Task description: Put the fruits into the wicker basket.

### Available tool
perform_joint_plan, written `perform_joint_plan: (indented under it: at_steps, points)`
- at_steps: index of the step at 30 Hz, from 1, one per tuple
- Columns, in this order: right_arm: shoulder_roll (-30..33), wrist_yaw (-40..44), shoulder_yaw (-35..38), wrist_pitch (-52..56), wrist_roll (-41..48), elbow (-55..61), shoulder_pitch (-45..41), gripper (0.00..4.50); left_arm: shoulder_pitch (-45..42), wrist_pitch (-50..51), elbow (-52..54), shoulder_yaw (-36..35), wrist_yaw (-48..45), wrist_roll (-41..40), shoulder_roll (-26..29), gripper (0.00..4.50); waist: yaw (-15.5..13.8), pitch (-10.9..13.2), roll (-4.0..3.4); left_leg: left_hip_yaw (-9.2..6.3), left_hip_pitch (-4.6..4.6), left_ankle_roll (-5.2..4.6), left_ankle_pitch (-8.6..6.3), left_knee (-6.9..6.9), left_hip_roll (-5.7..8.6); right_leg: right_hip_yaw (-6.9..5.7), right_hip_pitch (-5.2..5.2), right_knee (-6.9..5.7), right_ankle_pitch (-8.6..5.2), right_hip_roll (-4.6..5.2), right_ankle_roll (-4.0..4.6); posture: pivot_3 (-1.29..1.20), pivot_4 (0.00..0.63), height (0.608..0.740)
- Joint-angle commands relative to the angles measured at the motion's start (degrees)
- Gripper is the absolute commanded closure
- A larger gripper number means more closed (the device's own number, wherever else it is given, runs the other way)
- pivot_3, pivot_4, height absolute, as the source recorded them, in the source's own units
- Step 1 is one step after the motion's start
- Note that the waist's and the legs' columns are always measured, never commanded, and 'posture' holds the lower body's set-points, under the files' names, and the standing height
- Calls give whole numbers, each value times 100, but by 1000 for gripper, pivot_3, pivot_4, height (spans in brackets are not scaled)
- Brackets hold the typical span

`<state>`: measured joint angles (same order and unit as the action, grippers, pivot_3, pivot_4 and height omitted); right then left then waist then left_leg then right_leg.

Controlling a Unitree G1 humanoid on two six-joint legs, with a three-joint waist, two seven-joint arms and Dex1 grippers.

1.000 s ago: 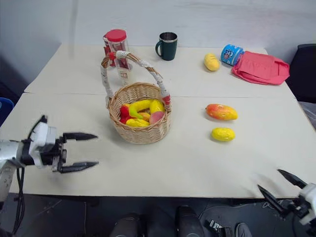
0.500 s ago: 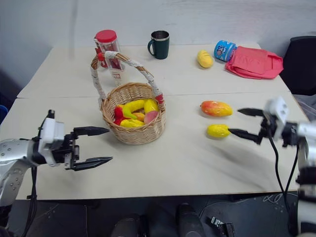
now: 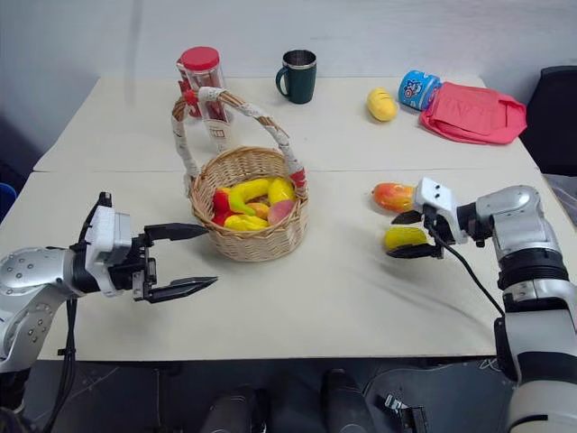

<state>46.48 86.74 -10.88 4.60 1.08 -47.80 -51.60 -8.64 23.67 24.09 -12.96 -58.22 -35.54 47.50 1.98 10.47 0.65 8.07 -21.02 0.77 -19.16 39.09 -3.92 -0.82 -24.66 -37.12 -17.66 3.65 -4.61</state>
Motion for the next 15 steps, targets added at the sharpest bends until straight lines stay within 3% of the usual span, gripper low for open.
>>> perform_joint_plan:
  at_steps: [1,2,5,11,15]
  points:
    - [249,249,16,22,-89,28,40,0,41,36,248,-64,65,-99,7,116,0,0,0,0,3,-1,0,0,2,1,0,-1,2,-1,-1,0,150,740]
    - [238,249,53,-10,-66,36,75,0,56,93,260,-49,48,-146,10,116,-1,0,0,0,6,0,0,0,5,3,0,-2,2,-2,-1,0,150,740]
    - [141,190,293,55,170,53,88,607,86,227,277,-21,-7,-265,17,0,2,0,0,0,3,1,-1,0,4,15,-2,0,1,-6,-1,0,150,740]
    - [226,438,637,248,662,524,359,2581,201,232,211,-32,-30,-270,-54,0,14,0,0,2,3,2,-2,-1,4,31,-4,0,1,-9,-1,0,150,740]
    - [358,561,929,691,1938,2616,1102,2723,381,372,95,-248,125,-562,-310,0,-12,0,0,0,2,-1,-3,0,-3,37,-4,-1,1,-5,-1,0,150,740]
